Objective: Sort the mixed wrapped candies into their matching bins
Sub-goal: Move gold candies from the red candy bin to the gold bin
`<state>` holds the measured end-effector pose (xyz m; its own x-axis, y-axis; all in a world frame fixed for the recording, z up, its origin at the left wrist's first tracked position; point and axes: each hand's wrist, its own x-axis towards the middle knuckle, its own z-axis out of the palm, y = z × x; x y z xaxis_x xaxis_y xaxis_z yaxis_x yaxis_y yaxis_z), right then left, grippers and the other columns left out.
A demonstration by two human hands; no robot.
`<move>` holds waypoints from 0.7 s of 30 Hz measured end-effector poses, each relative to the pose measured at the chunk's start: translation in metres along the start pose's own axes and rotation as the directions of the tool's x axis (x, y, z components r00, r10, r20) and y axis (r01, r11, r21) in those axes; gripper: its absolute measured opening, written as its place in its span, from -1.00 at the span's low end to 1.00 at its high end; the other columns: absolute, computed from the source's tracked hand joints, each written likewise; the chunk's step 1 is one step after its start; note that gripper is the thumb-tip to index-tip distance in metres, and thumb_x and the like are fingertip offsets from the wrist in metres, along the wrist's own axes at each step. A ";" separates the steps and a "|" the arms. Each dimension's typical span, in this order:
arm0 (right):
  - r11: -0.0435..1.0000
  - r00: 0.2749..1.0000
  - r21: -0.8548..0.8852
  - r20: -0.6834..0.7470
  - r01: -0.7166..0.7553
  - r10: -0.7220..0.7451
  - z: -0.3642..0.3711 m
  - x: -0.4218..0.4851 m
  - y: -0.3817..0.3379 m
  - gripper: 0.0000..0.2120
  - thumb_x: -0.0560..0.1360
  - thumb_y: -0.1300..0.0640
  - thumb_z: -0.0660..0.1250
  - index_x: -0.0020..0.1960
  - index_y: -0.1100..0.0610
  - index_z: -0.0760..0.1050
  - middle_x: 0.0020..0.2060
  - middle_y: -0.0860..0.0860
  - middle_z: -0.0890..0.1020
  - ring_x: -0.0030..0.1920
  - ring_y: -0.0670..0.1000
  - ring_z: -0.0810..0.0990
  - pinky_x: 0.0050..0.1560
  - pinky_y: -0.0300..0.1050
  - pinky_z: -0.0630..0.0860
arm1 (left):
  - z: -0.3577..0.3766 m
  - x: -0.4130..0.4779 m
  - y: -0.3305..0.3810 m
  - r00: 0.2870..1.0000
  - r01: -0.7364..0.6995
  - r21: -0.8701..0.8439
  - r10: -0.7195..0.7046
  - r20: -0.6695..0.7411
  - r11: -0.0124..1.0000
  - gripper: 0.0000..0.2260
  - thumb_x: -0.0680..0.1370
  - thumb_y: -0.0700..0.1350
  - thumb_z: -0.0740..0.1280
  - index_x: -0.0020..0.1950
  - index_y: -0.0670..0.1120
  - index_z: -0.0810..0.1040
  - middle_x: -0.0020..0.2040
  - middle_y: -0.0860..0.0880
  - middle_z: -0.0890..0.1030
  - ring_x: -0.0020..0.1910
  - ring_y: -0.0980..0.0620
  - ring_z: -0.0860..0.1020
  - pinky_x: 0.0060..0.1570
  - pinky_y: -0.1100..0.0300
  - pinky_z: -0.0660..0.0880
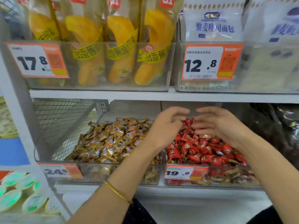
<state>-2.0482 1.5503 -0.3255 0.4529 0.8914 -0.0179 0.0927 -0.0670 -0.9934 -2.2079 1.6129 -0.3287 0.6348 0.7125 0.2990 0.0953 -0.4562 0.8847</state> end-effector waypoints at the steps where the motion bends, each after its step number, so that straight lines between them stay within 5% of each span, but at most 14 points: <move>1: 1.000 1.000 -0.005 -0.021 -0.004 0.004 -0.011 -0.002 0.003 -0.76 0.59 0.35 0.15 0.22 0.20 0.42 0.08 0.24 0.57 -0.07 0.14 0.66 -0.19 -0.07 0.65 | 0.013 0.005 0.002 0.999 -0.007 0.015 0.006 0.050 1.000 -0.67 0.55 -0.37 0.12 0.21 -0.10 0.50 0.14 -0.02 0.54 0.11 0.10 0.51 0.18 0.20 0.45; 5: 0.997 0.996 -0.072 -0.094 -0.009 0.002 -0.053 -0.013 0.013 -0.82 0.59 0.37 0.14 0.10 0.22 0.47 -0.03 0.25 0.59 -0.18 0.13 0.66 -0.26 -0.11 0.65 | 0.058 0.026 -0.006 0.980 0.017 0.103 -0.037 0.196 0.995 -0.68 0.53 -0.40 0.12 0.17 -0.15 0.53 0.01 -0.12 0.55 -0.06 -0.07 0.50 -0.08 0.09 0.45; 7: 0.983 0.992 -0.185 -0.125 -0.012 -0.012 -0.077 -0.018 0.018 -0.82 0.58 0.39 0.15 0.07 0.24 0.50 -0.11 0.23 0.59 -0.27 0.09 0.65 -0.30 -0.12 0.64 | 0.076 0.036 -0.014 0.962 -0.002 0.185 -0.049 0.270 0.983 -0.70 0.53 -0.40 0.15 0.14 -0.18 0.55 0.04 -0.15 0.58 0.02 -0.13 0.55 -0.03 0.14 0.46; 12: 0.883 0.999 -0.466 -0.025 -0.053 0.047 -0.119 -0.030 0.029 -0.89 0.49 0.42 0.28 -0.04 0.30 0.55 -0.23 0.22 0.63 -0.38 0.01 0.61 -0.39 -0.17 0.58 | 0.101 0.052 -0.014 0.847 -0.106 0.314 -0.080 0.526 0.944 -0.82 0.52 -0.22 0.36 0.12 -0.16 0.59 -0.04 0.04 0.58 -0.12 0.15 0.52 -0.16 0.44 0.43; 16: 0.670 0.986 -0.741 0.144 0.052 0.083 -0.118 -0.022 0.043 -0.90 0.38 0.22 0.49 -0.10 0.16 0.66 -0.21 0.00 0.67 -0.22 -0.10 0.59 -0.12 -0.17 0.55 | 0.118 0.058 -0.025 0.744 -0.272 0.485 -0.138 0.654 0.831 -0.71 0.45 -0.06 0.44 0.14 -0.08 0.54 -0.01 0.04 0.44 -0.02 0.12 0.44 -0.09 0.30 0.41; 21: 0.517 0.962 -0.845 0.238 0.137 0.135 -0.109 -0.006 0.057 -0.59 0.36 0.12 0.51 0.19 0.03 0.55 0.08 -0.09 0.57 0.05 -0.08 0.52 0.09 -0.16 0.46 | 0.115 0.072 -0.038 0.783 -0.315 0.608 -0.162 0.601 0.729 -0.77 0.44 -0.15 0.44 0.08 -0.08 0.54 -0.03 0.01 0.44 0.02 0.02 0.46 -0.01 0.17 0.43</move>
<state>-1.9489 1.4921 -0.3696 0.2368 0.9551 -0.1779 0.8594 -0.2913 -0.4202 -2.0771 1.6199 -0.3816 0.9421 0.3114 -0.1245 0.3353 -0.8811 0.3335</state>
